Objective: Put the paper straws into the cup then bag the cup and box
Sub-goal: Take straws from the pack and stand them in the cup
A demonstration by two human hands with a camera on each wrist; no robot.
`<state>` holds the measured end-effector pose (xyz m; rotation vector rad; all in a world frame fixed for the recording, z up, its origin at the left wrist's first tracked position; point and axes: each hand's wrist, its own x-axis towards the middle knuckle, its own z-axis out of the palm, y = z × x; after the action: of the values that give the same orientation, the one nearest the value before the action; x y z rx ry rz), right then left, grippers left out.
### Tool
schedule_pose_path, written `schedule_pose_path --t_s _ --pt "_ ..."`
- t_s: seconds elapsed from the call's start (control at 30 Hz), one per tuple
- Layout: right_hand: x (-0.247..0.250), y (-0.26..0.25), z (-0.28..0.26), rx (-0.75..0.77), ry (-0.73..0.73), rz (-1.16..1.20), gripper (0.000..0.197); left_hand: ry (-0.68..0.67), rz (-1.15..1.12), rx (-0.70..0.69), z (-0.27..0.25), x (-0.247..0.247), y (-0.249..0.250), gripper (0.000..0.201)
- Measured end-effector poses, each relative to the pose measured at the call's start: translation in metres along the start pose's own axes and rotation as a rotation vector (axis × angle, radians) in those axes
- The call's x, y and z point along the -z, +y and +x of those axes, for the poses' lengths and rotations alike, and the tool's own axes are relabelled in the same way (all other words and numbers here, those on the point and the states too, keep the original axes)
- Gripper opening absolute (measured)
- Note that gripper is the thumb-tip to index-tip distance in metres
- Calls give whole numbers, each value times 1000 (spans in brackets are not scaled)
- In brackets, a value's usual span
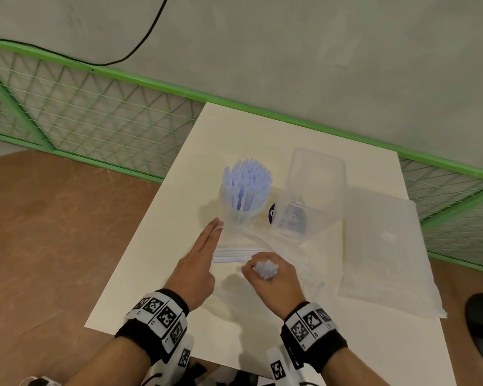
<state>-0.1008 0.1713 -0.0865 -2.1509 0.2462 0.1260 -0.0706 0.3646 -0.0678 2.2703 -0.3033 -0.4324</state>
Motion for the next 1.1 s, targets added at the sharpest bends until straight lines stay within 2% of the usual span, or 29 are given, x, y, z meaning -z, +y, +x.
schedule_pose_path --t_s 0.1,0.17,0.3,0.4,0.53,0.6,0.67,0.8,1.03,1.1 --pt "8 -6 -2 -39 -15 -58 42 -1 -1 -7 0 0 2 104" --pt "11 -7 -5 -38 18 7 42 3 0 -12 0 -1 3 104" --pt "10 1 -5 -115 -58 -73 43 -1 0 -18 0 -1 4 104" --pt "25 -17 0 -135 -41 -47 34 -3 5 -22 0 -1 3 105" --pt "76 -85 24 -14 107 305 5 -13 -2 -7 1 -3 0 105" --pt "99 -116 40 58 129 347 5 -16 -6 -11 1 -4 -2 104" --pt "109 -138 58 104 136 307 4 -15 1 -22 1 -4 -1 104" --pt "107 -157 91 172 119 87 16 -13 3 -17 1 -2 3 103" --pt "91 -148 114 296 33 -252 20 -11 -13 -6 0 0 3 104" --pt "81 -139 114 295 -15 -262 20 -7 -19 -12 0 0 4 104"
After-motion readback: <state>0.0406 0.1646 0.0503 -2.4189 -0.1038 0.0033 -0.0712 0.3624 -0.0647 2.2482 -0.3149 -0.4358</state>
